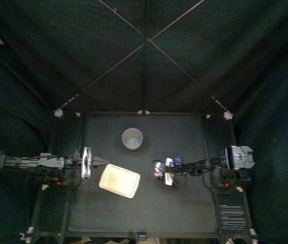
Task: Pick the pink ball then place it on the pink plate
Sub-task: Place pink ball on the pink plate
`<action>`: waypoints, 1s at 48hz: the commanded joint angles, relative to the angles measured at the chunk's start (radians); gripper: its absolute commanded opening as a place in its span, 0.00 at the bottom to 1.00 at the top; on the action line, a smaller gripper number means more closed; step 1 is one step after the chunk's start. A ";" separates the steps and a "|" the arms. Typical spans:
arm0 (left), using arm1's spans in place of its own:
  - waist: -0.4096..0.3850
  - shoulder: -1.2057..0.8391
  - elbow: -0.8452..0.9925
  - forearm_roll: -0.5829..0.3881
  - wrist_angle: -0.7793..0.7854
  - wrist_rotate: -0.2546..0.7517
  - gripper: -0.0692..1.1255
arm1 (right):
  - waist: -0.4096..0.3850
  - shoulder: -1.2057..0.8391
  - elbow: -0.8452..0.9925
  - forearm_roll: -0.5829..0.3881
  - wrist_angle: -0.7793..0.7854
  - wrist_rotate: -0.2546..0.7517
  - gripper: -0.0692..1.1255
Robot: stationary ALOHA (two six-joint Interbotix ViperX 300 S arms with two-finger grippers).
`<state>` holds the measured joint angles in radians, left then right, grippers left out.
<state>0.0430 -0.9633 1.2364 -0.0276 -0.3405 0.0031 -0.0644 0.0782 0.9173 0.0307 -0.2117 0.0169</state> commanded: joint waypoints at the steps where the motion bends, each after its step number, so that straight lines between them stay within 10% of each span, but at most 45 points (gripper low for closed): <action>1: 0.002 0.005 -0.008 -0.002 -0.017 0.000 0.09 | 0.000 -0.017 -0.037 -0.006 -0.002 0.002 0.61; 48: 0.000 0.005 0.009 0.008 -0.026 0.002 0.09 | 0.101 0.463 -0.825 -0.038 0.190 0.005 0.68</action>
<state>0.0445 -0.9633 1.2579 -0.0261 -0.3559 0.0031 0.0383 0.5507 0.1457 -0.0123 -0.0399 0.0230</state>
